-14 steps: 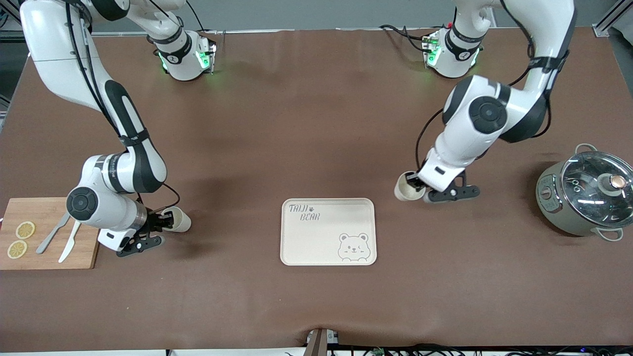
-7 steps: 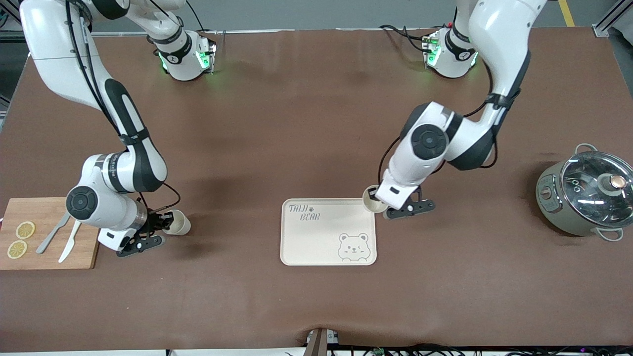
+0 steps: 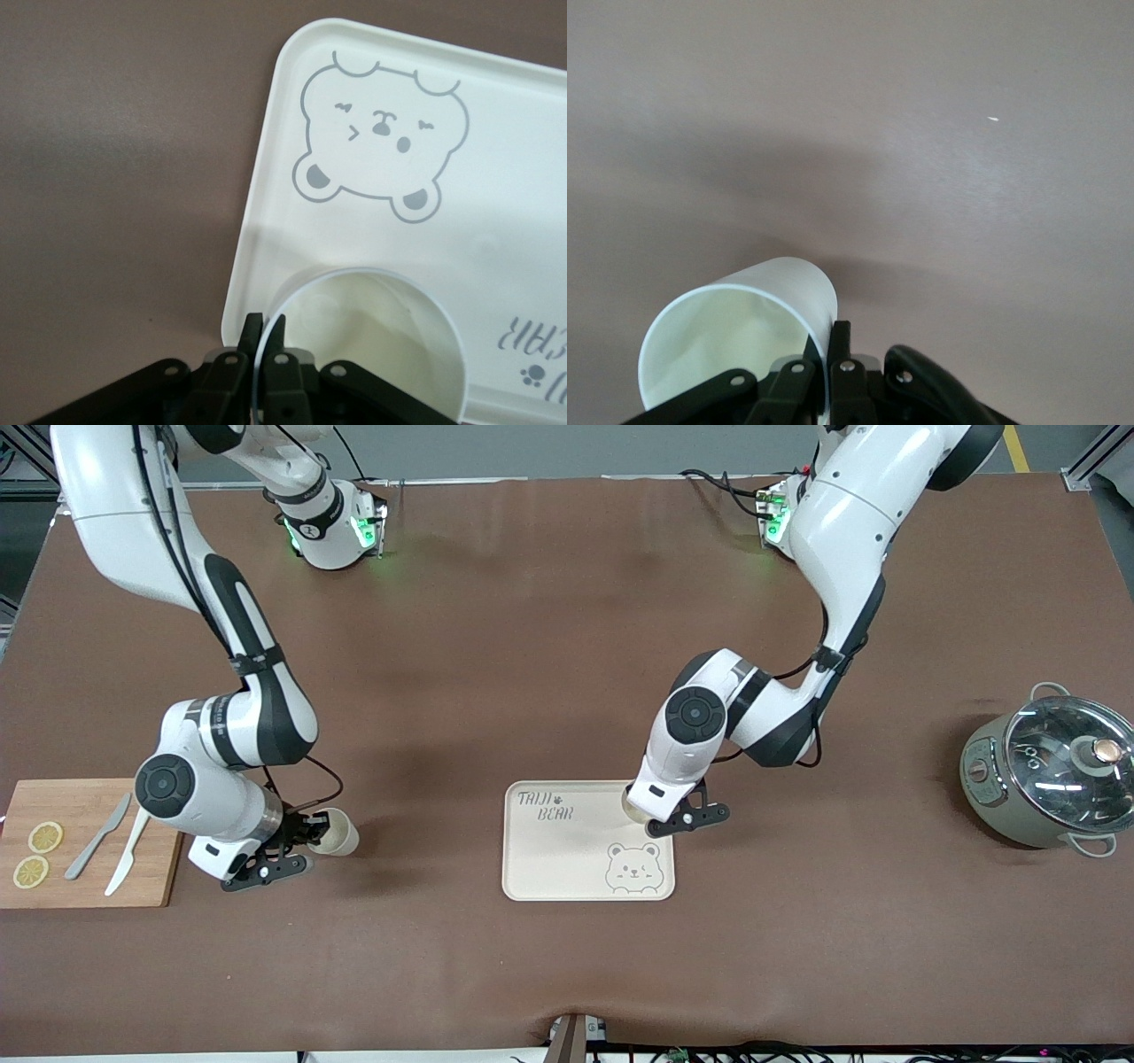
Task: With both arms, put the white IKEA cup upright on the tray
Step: 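Carry both held cups toward the bear tray with both grippers, then lower both cups upright onto the tray and open both grippers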
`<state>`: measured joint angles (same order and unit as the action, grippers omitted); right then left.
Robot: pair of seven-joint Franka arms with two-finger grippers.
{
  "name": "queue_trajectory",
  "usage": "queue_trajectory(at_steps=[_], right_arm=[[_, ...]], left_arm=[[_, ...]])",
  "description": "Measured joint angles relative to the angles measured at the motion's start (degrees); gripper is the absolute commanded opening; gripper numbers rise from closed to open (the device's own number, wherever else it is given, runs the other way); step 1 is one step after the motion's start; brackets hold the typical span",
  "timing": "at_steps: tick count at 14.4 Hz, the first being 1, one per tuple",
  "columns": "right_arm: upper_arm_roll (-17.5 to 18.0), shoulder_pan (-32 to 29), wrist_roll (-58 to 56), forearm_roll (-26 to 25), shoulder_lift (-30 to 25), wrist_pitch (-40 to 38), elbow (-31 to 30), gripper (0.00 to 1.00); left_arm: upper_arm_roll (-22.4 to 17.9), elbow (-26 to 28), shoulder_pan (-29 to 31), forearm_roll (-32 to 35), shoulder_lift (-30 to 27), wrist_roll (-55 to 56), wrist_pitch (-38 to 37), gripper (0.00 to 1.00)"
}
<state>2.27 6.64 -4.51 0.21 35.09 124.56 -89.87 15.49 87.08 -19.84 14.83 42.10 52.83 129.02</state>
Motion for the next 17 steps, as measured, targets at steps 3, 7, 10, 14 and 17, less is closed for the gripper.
queue_trajectory(at_steps=[3, 7, 10, 14, 17], right_arm=[[1.7, 2.6, 10.4, 2.4, -0.8, -8.1, 7.0, 0.0], [2.5, 9.2, 26.5, 3.7, -0.1, -8.7, 9.4, 0.0], [2.5, 15.2, 37.4, 3.7, 3.0, -6.5, 12.6, 0.0], [2.4, 18.0, 43.4, 3.7, 7.0, -0.2, 14.3, 0.0], [2.2, 19.6, 47.3, 3.6, 10.1, 4.4, 15.4, 0.0]], left_arm=[[0.0, -0.1, -0.1, 0.1, 0.4, 0.0, -0.3, 0.0], [0.0, -0.1, -0.6, 0.1, 0.7, 0.0, -0.5, 0.0], [0.0, -0.1, -0.6, 0.1, 1.0, 0.0, -0.5, 0.0], [-0.2, -0.4, -0.6, 0.1, 1.1, 0.0, -0.4, 0.0], [-0.3, -0.9, -0.6, 0.3, 1.1, 0.0, -0.4, 0.0]])
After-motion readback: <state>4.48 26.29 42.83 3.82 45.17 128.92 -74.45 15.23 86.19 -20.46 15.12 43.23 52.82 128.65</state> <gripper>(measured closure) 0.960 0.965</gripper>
